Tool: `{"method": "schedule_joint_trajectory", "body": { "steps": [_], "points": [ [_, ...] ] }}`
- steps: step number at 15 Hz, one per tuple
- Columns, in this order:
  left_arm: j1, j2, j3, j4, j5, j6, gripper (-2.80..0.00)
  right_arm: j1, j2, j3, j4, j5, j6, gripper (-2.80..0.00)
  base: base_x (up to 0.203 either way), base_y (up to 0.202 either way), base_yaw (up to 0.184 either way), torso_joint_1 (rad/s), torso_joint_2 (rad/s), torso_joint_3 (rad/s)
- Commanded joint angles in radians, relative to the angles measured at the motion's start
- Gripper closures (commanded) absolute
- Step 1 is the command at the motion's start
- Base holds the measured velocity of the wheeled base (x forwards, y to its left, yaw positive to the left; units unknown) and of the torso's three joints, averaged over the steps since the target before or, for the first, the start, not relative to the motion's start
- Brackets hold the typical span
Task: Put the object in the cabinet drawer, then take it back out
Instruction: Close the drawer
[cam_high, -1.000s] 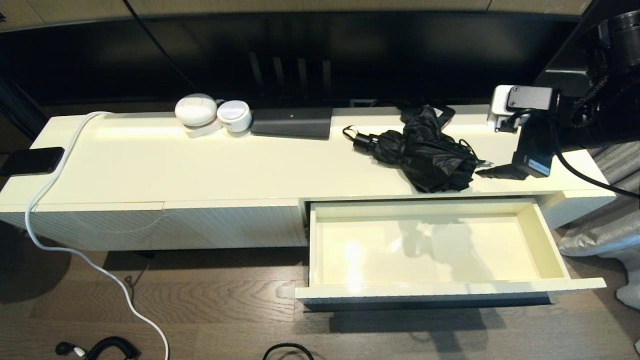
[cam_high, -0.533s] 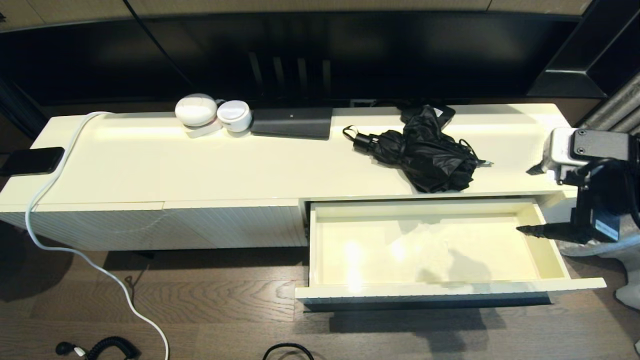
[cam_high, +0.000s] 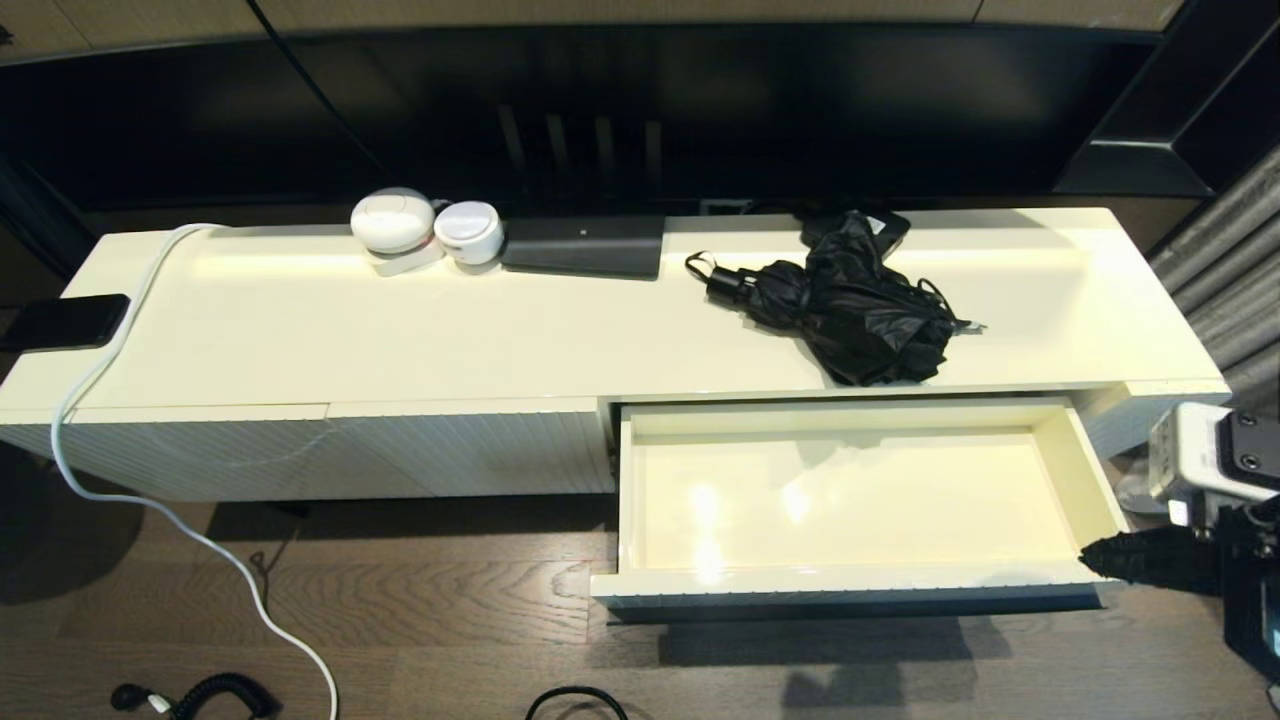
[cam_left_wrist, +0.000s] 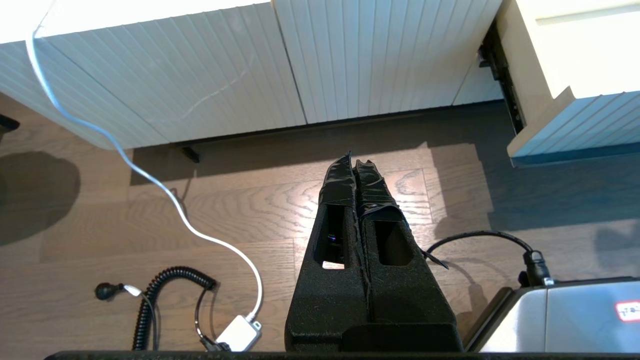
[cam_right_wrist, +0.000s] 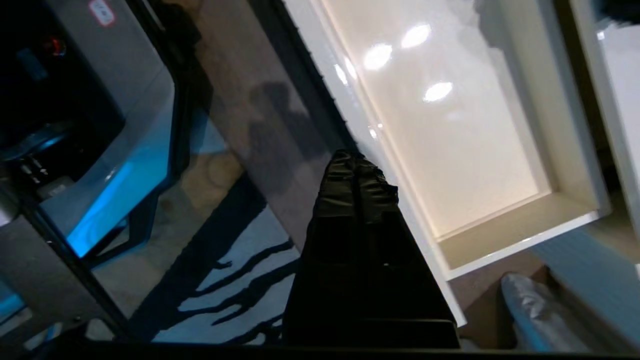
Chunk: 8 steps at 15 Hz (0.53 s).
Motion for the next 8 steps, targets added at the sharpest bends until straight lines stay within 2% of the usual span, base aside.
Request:
{"method": "schedule_joint_trajectory", "body": {
  "steps": [1, 5, 8],
  "points": [
    [0.000, 0.000, 0.000, 0.000, 0.000, 0.001, 0.00, 0.010, -0.056, 0.068, 0.003, 0.001, 0.005, 0.00, 0.000, 0.000, 0.000, 0.000, 0.00, 0.000],
    [0.001, 0.000, 0.000, 0.000, 0.000, 0.001, 0.00, 0.011, -0.095, 0.217, 0.001, 0.009, 0.019, 0.00, 0.000, 0.000, 0.000, 0.000, 0.00, 0.000],
    [0.001, 0.000, 0.000, -0.001, 0.000, 0.001, 0.00, 0.010, -0.108, 0.319, 0.000, 0.050, 0.019, 0.00, 0.000, 0.000, 0.000, 0.000, 0.00, 0.000]
  ]
}}
